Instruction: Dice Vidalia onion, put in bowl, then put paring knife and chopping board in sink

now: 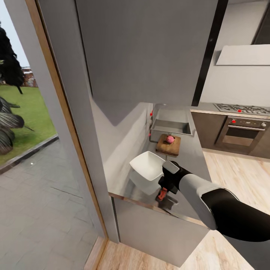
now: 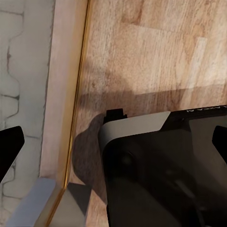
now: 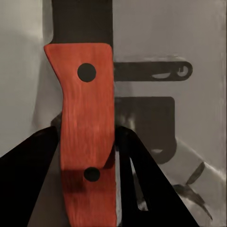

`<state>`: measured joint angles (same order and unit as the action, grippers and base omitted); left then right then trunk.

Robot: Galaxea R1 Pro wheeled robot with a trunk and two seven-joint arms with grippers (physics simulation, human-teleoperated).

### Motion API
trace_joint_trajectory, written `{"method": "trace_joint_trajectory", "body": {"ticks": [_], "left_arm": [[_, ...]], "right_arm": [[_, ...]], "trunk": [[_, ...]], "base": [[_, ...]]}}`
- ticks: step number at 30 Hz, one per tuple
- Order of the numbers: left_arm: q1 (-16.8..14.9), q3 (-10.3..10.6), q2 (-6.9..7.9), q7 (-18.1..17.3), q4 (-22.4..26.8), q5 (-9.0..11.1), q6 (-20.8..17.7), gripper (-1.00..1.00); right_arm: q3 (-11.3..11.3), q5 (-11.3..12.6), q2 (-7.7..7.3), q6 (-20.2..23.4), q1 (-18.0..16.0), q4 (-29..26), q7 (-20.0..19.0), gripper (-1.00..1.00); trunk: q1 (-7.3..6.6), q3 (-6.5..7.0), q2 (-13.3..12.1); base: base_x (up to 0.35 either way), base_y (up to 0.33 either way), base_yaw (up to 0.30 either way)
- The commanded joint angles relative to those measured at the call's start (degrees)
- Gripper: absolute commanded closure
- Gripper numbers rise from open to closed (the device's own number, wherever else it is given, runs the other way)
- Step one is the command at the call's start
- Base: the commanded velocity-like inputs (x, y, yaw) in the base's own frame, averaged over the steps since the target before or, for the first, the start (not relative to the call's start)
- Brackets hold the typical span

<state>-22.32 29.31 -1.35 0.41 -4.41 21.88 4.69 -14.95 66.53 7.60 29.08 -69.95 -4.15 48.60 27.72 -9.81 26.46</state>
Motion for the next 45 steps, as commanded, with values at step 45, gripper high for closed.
{"method": "trace_joint_trajectory", "body": {"ticks": [45], "left_arm": [[-0.1, 0.5, -0.14, 0.0, -0.2, 0.4, 0.6, -1.00]], "right_arm": [[-9.1, -6.9, -16.13, 8.4, 0.0, -15.1, -6.9, 1.00]], "trunk": [[0.04, -0.13, 0.1]], "base": [[0.000, 0.000, 0.000]]}}
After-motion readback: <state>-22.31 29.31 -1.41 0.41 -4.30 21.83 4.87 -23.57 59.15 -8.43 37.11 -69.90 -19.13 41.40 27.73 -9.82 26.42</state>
